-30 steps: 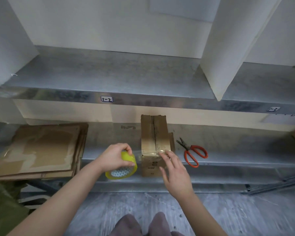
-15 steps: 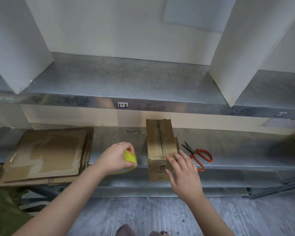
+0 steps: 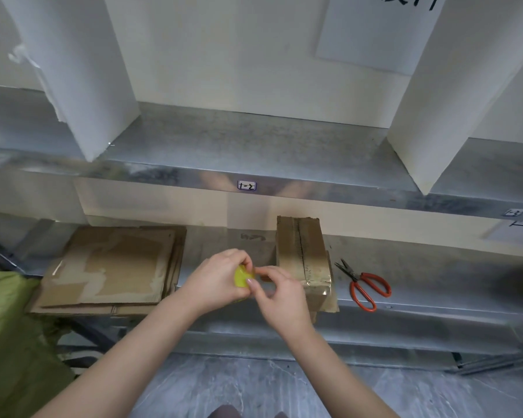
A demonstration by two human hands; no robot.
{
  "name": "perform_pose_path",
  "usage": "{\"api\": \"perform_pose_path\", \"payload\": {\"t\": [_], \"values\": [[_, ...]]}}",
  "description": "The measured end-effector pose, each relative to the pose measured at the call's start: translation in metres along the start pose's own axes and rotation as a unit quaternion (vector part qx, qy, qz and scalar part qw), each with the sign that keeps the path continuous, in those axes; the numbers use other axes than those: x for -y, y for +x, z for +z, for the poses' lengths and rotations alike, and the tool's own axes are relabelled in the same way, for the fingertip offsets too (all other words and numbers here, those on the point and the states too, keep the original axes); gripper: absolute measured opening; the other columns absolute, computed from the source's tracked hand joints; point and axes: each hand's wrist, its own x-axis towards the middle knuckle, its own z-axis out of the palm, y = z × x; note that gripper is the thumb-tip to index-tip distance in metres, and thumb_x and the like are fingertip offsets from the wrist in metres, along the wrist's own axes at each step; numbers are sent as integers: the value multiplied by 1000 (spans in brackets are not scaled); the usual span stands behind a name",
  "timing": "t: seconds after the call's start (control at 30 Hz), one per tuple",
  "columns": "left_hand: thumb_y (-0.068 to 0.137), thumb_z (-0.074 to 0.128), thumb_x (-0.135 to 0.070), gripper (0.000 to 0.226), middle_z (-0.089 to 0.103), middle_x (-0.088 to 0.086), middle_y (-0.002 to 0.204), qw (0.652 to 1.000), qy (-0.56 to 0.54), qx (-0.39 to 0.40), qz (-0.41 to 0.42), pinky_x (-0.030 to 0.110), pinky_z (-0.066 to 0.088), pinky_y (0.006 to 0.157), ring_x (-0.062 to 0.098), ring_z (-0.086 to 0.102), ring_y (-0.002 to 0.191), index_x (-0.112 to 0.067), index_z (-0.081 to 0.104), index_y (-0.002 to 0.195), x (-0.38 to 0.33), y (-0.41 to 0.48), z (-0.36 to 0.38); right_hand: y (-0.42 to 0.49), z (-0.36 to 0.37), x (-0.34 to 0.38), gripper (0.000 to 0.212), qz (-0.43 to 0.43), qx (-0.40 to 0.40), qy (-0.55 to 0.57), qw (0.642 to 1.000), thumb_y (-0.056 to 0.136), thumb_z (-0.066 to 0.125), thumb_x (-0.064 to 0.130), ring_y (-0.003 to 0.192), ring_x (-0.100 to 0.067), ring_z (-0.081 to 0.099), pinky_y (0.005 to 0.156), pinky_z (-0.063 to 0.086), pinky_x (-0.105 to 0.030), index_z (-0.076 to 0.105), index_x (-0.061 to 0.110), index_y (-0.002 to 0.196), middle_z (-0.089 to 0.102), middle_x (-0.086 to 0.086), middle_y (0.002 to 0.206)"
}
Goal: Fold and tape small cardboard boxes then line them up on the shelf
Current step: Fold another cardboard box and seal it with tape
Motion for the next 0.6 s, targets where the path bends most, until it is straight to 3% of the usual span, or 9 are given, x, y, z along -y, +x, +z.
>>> {"api": "perform_pose_path", "payload": {"t": [0.2,0.33,0.47,0.53,0.6], "values": [[65,78,-45,45,53,-12,101,1000,-7,5,-8,31,47,82,11,55,95,-28,54,100,7,-13,1,-3,20,8,3,78,-30,129,988,82,75,22,84,-3,66,81,53,-32,74,21,85,72,11,84],[73,76,-26,49,52,-8,118,999,-26,26,11,27,41,97,10,51,113,-23,52,116,16,-20,2,3,26,8,3,127,-28,200,971,85,74,18,83,-15,67,84,54,-42,73,16,83,72,4,82],[73,81,-27,82,46,-22,137,989,-142,45,-14,15,34,105,-8,43,125,-32,35,142,36,-32,1,8,31,6,7,112,-32,208,971,87,71,15,80,-21,67,82,53,-43,70,12,80,71,-2,80],[69,86,-35,82,51,-30,130,981,-185,38,-40,10,36,99,-11,48,119,-42,39,136,49,-38,2,8,37,4,10,114,-25,220,968,87,71,13,77,-19,66,79,54,-40,69,11,78,70,-2,78],[65,87,-40,67,61,-29,112,984,-169,25,-57,14,42,90,-5,56,106,-45,52,121,59,-43,5,7,46,3,12,116,-11,209,971,87,71,14,77,-14,65,78,51,-32,67,15,76,69,-1,78]]}}
